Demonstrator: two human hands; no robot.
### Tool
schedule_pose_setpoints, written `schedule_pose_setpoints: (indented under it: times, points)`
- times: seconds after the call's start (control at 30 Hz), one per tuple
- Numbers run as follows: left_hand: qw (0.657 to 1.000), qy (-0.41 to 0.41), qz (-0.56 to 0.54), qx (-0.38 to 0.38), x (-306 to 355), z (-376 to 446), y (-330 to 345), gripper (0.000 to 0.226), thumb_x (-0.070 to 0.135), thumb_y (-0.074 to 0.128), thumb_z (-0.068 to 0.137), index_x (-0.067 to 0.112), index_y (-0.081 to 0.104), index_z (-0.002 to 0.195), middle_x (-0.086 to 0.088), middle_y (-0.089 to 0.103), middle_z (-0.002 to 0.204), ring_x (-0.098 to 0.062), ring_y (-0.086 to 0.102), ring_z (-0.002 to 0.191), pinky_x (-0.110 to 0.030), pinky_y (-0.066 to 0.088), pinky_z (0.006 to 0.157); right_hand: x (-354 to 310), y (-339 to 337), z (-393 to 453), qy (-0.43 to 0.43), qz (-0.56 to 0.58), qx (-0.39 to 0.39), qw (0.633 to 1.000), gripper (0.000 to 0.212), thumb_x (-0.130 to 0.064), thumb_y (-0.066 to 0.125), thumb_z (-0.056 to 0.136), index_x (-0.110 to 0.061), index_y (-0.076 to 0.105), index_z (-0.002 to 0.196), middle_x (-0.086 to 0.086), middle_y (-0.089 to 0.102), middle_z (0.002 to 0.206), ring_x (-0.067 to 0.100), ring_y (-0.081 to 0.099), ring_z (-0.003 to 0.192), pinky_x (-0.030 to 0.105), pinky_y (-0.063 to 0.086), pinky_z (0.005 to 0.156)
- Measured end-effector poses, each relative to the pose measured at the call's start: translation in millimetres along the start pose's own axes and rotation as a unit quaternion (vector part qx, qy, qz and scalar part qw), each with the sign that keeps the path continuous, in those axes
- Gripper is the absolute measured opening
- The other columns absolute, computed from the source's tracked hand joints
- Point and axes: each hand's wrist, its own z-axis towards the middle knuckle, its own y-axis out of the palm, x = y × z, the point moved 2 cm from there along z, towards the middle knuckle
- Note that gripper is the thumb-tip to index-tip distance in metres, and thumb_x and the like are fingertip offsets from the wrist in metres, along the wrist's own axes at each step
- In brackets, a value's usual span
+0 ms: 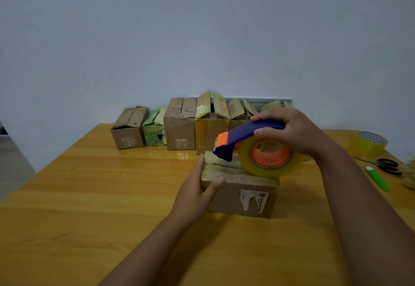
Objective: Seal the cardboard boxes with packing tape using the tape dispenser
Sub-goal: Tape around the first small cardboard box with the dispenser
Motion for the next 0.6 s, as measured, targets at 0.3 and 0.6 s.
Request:
schedule_pose_setpoints:
  times: [0.3,0.6]
  points:
    - [0.995,0.014,0.078,0.065,-14,19,-33,0.066,0.041,0.053,0.093,0.035,0.023,0.151,0.012,0.039,0.133,-0.009,0.044,0.116,-0.025,0.048,0.083,-26,23,18,-0.010,-0.029,0.029,0.999,0.033,-0.048,0.069,0.084,-0.034,0.068,0.114,-0.011,0.061,0.100,0.008,0.055,0.091,0.021,0.043,0.074]
    - [0.983,0.024,0.175,0.052,-25,29,-75,0.064,0.050,0.047,0.095,0.031,0.025,0.152,0.004,0.031,0.155,-0.014,0.032,0.137,-0.042,0.040,0.107,-49,48,54,-0.019,-0.057,-0.082,0.995,0.045,-0.059,0.062,0.085,-0.040,0.060,0.126,-0.023,0.052,0.105,0.003,0.051,0.096,0.015,0.037,0.072]
